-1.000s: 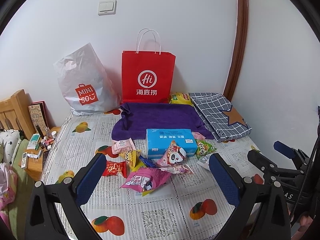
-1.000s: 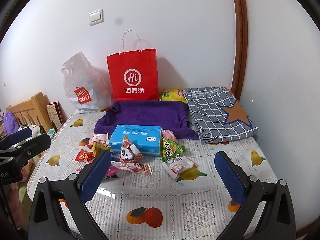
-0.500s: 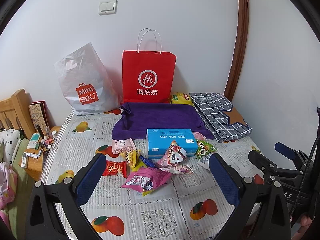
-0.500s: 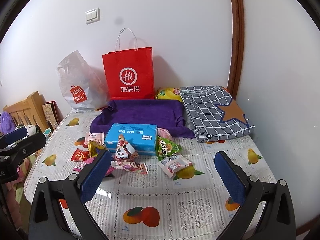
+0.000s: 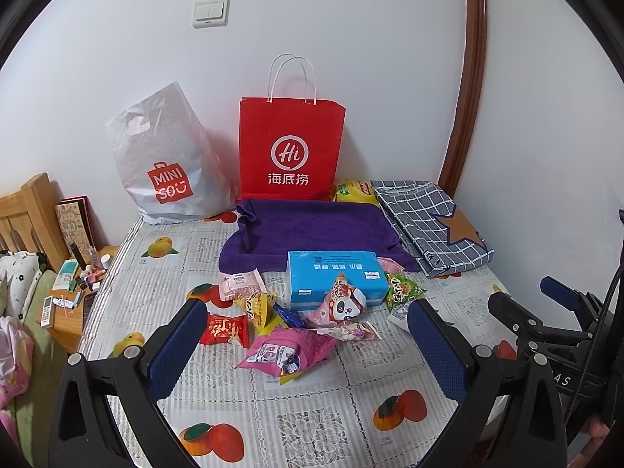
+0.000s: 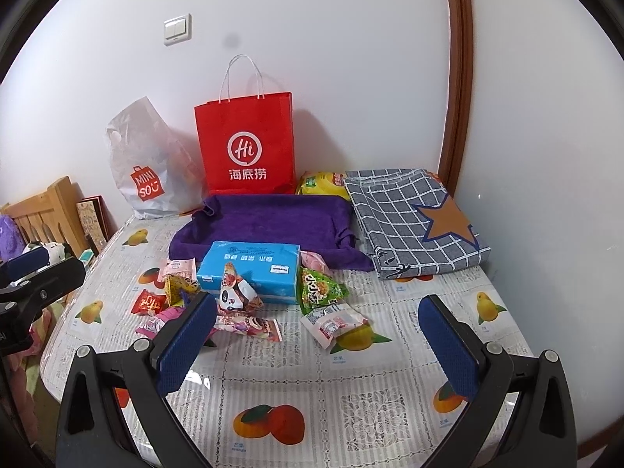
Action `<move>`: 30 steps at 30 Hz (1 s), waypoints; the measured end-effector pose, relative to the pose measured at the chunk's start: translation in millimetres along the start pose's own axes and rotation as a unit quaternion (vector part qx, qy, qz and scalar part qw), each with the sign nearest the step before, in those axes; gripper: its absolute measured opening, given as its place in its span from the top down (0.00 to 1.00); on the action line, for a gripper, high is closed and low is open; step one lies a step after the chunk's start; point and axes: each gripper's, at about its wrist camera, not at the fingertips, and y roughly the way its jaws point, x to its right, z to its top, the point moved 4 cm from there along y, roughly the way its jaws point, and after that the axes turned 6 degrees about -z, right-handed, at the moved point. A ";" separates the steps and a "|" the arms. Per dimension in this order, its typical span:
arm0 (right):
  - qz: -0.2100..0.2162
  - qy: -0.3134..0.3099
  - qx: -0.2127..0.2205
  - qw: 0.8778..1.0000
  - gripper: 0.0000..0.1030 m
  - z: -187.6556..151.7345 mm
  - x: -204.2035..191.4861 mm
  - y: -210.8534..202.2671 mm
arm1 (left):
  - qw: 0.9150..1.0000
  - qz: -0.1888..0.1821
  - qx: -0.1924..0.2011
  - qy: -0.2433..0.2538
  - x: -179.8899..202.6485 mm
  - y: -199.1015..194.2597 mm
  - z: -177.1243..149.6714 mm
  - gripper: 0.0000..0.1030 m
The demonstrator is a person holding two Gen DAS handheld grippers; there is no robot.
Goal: Organize snacks
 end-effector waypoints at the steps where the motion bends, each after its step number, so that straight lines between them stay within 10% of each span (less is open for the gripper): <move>1: -0.001 0.001 -0.001 1.000 0.01 0.0 0.1 1.3 | 1.000 0.000 0.000 0.000 0.0 0.0 -0.2 0.00; 30: 0.006 0.007 -0.105 0.994 0.13 -33.3 28.8 152.2 | 0.992 0.061 -0.103 -0.033 -80.2 127.2 -17.3 0.02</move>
